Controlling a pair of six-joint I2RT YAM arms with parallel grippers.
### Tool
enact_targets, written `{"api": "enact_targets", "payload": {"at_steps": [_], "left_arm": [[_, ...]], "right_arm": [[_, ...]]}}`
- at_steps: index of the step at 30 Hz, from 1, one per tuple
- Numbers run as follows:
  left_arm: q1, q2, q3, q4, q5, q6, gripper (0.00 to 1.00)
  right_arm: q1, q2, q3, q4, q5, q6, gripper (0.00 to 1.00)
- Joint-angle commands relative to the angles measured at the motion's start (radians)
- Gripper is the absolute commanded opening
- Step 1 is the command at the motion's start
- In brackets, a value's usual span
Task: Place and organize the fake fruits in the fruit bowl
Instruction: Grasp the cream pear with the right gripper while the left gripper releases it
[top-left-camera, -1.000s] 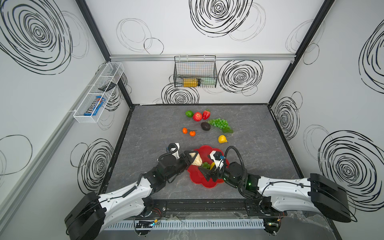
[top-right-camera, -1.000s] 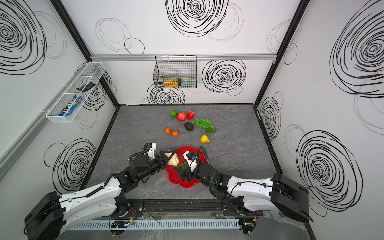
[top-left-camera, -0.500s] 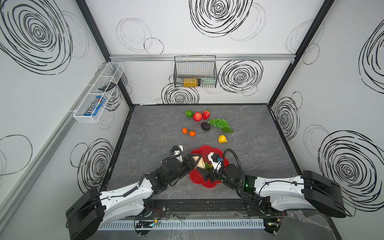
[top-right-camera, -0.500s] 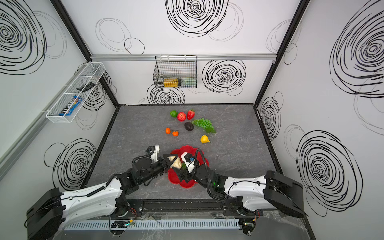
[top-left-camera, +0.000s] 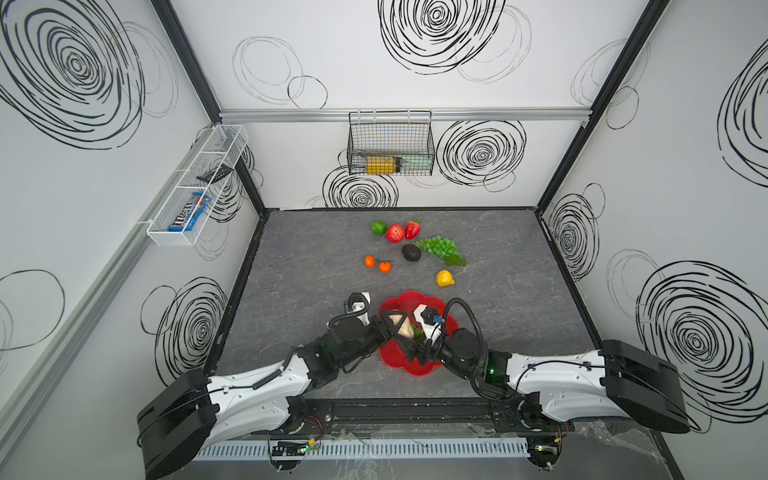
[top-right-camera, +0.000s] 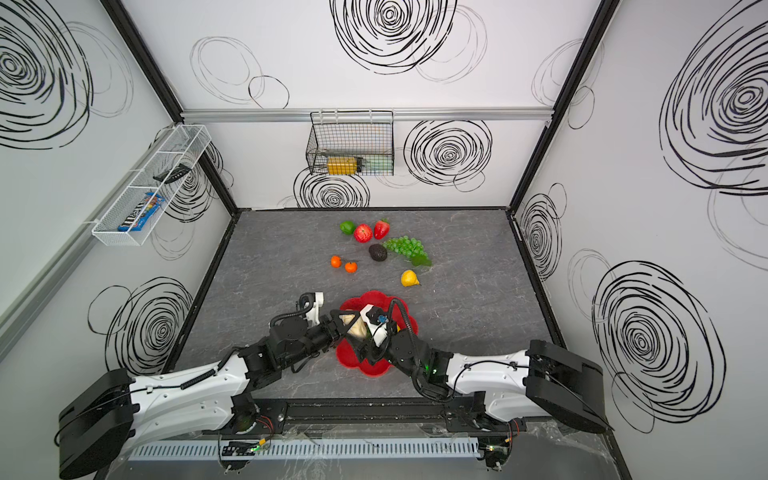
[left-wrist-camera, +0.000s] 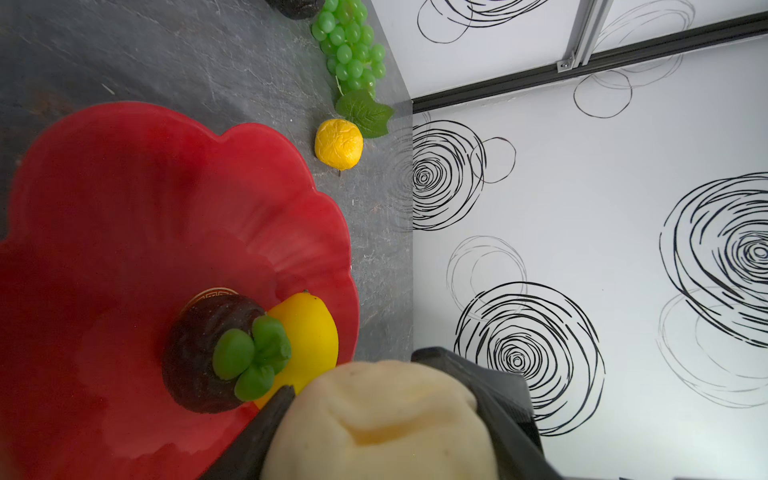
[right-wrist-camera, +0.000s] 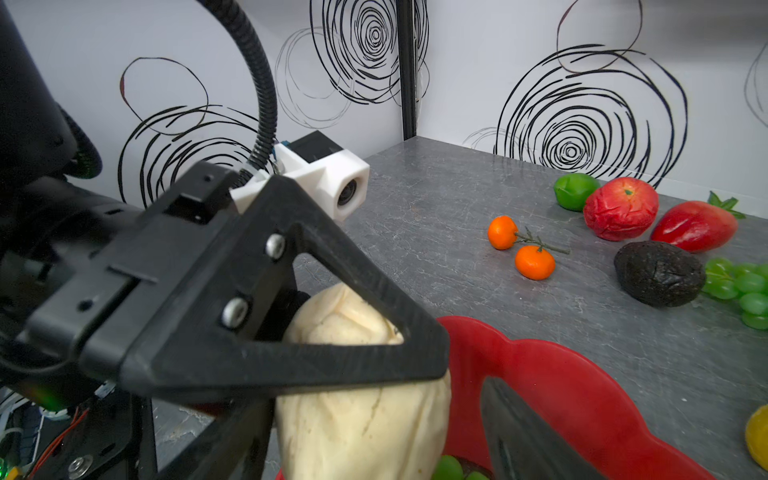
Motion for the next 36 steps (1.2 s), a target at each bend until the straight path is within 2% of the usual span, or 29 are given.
{"api": "enact_targets", "payload": {"at_steps": [1,8,15,26,32,36], "left_arm": [[-0.011,0.005,0.038,0.069,-0.004,0.012,0.66],[-0.010,-0.002,0.038,0.060,-0.010,0.018,0.68],[0.008,-0.008,0.054,0.034,-0.006,0.054,0.78],[0.066,-0.036,0.055,-0.012,0.017,0.095,0.88],[0.118,-0.047,0.052,-0.051,0.038,0.141,0.92],[0.199,-0.091,0.076,-0.164,0.036,0.264,0.94]], "right_arm": [[0.010,0.007,0.028,0.022,0.031,0.012,0.79],[0.011,-0.013,0.017,0.006,0.024,0.017,0.71],[0.012,-0.045,0.008,-0.024,0.029,0.035,0.66],[0.010,-0.118,-0.006,-0.109,0.062,0.073,0.62],[0.006,-0.163,0.031,-0.273,0.095,0.135,0.59],[0.006,-0.197,0.076,-0.450,0.085,0.179,0.59]]}}
